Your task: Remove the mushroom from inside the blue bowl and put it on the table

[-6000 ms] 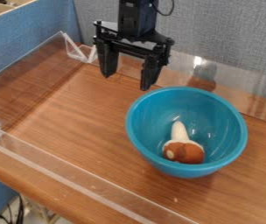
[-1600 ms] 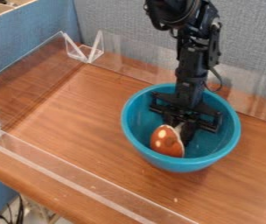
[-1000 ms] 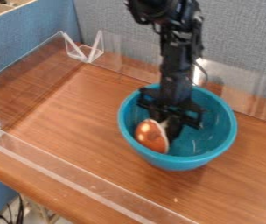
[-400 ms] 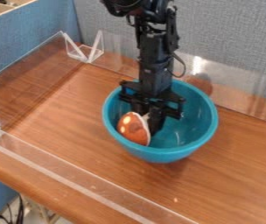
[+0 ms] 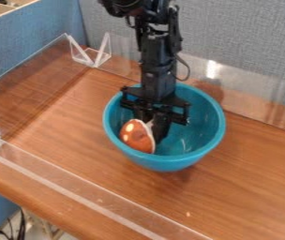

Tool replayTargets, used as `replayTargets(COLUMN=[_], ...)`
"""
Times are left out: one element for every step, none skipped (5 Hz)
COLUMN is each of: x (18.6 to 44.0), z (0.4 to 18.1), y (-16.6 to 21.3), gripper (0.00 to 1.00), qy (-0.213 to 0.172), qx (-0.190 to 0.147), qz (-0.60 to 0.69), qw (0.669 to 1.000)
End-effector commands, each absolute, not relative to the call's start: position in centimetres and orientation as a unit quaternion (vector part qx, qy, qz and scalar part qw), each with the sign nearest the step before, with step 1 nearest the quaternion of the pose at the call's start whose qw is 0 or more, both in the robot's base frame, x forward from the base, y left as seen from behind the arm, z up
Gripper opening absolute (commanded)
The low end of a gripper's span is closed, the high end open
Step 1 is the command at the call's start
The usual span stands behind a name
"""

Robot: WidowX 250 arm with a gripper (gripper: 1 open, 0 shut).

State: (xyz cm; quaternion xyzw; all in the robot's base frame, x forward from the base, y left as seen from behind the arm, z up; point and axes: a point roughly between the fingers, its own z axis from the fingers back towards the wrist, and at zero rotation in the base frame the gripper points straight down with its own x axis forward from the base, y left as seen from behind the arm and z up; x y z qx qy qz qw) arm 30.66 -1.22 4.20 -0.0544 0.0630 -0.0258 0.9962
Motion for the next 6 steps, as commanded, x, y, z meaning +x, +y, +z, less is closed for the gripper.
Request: replayTargets(x=[31.2,31.2,30.7,30.1,29.7,29.3], z=[7.3,7.5,7.7,7.9,7.8,7.7], y=[-0.6,-0.6,-1.6,-2.6,-2.5,-2.3], gripper=[0.00,0.00,0.00,0.00,0.00,0.00], qy=[0.015,0.014,0.018,0.021,0.023,0.024], qx=[-0.055,-0.056,-0.056,-0.057,-0.058,-0.060], qz=[0.001,0.022,-0.011,-0.044,-0.050,-0.054], qw=[0.998,0.998,0.998,0.997,0.997,0.996])
